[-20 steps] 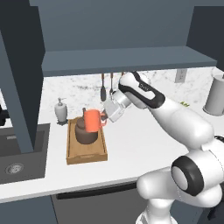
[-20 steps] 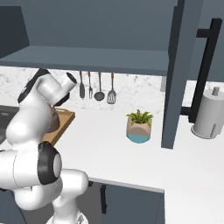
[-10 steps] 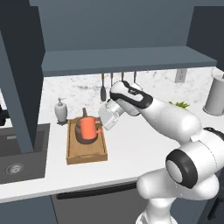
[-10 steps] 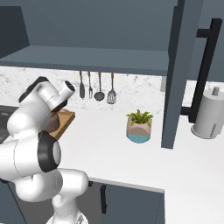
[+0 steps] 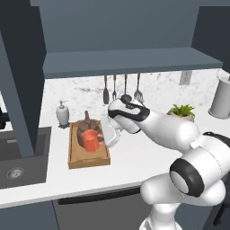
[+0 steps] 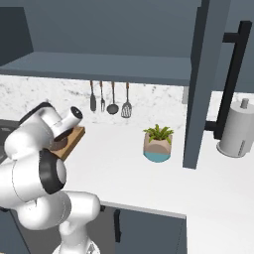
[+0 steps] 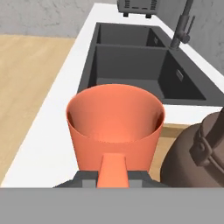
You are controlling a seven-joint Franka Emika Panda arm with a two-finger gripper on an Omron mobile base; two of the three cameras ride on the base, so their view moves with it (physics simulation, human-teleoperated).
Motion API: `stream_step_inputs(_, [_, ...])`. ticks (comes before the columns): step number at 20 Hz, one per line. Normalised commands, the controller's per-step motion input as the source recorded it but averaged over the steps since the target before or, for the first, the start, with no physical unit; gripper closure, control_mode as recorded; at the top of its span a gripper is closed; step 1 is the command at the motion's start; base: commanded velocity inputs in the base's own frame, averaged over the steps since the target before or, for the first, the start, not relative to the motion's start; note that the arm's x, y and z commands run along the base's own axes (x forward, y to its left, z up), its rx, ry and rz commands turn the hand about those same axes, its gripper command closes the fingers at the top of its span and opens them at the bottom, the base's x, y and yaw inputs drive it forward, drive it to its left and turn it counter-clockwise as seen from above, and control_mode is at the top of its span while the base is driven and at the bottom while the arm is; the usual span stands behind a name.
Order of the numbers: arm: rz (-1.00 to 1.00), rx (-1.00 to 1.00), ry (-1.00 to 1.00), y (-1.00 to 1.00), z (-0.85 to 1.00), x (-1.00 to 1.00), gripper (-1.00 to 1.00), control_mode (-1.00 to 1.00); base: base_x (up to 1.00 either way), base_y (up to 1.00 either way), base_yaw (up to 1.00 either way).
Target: Pick the kettle from the counter and place it on the tray. Then pick the mug from the cabinet and place it on the tray. Then close the cabinet doors.
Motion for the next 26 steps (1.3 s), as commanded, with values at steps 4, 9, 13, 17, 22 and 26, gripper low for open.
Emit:
stream_step_inputs(4, [0.00,0.00,-0.12,0.16,-0.29,0.13,1.00,-1.00,0.00,0.00,0.00])
stream_step_inputs(9, [0.00,0.01,-0.02,0.11,-0.15,0.12,1.00,-1.00,0.00,0.00,0.00])
stream_step_inputs(13, [0.00,0.01,0.00,0.03,-0.11,0.20,1.00,-1.00,0.00,0.00,0.00])
stream_step_inputs(17, [0.01,0.01,0.01,0.00,-0.09,0.28,1.00,-1.00,0.00,0.00,0.00])
stream_step_inputs(22, [0.00,0.00,0.00,0.01,-0.17,0.24,1.00,-1.00,0.00,0.00,0.00])
stream_step_inputs(26, [0.03,0.00,0.03,0.09,-0.22,0.04,1.00,-1.00,0.00,0.00,0.00])
